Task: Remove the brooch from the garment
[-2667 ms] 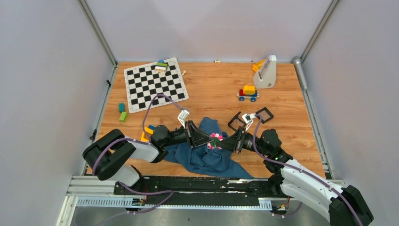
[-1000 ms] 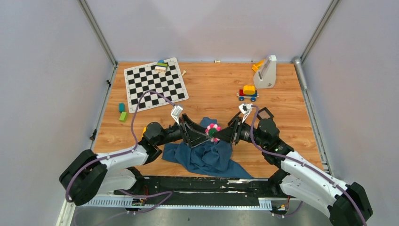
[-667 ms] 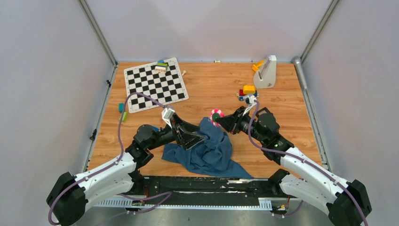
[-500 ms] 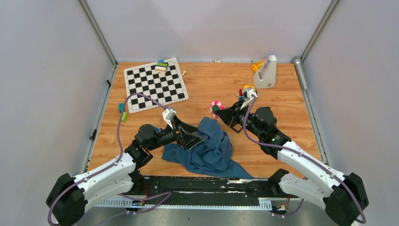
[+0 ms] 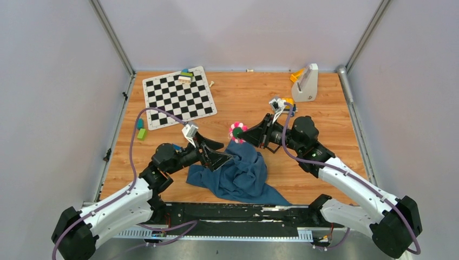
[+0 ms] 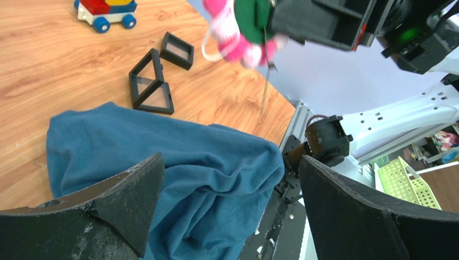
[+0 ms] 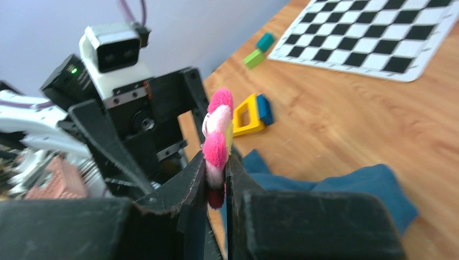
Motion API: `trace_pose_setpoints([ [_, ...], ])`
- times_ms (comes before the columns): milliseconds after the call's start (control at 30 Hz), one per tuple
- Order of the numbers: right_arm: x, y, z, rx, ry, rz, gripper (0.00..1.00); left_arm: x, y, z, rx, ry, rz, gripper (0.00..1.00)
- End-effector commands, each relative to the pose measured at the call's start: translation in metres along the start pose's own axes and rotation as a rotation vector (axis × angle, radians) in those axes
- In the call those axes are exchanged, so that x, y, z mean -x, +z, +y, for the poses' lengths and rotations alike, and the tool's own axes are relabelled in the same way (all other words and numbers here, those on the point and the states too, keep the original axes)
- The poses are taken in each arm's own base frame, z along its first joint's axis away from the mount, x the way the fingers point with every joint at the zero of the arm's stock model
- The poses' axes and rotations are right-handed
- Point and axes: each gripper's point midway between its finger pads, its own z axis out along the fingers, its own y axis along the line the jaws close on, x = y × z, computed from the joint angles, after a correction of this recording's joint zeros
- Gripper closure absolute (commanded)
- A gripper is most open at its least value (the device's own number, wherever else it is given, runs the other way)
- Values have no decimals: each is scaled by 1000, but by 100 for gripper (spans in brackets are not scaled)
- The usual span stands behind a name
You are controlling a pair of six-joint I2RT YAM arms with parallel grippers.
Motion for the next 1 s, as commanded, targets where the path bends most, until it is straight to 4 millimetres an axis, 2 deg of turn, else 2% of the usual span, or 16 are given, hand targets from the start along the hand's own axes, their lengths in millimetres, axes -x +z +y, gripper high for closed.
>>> trace_pose_setpoints([
  [0,-9,-8,34,168,112,58,100,39,-3,-29,-83,36,-111,0],
  [200,-21,-9,43,245,178,107,100,44,-5,-41,-135,29,-124,1],
  [300,-25,-8,46,271,199,127,100,45,-3,-46,-165,26,-122,6],
  [467,-27,-9,51,311,216,140,100,40,4,-48,-196,16,-90,34],
  [533,-28,-9,51,315,222,144,100,40,6,-49,-211,13,-86,41],
  [767,-32,-9,51,320,229,155,100,39,9,-50,-224,5,-81,49],
  [833,-34,-9,50,319,232,157,100,39,9,-50,-225,5,-85,60],
  [867,-34,-9,50,317,231,158,100,39,8,-50,-224,4,-86,70],
  [900,-35,-9,49,316,232,158,100,39,7,-50,-221,3,-91,74],
  [967,-36,-9,48,307,236,162,92,39,6,-49,-215,-3,-97,84],
])
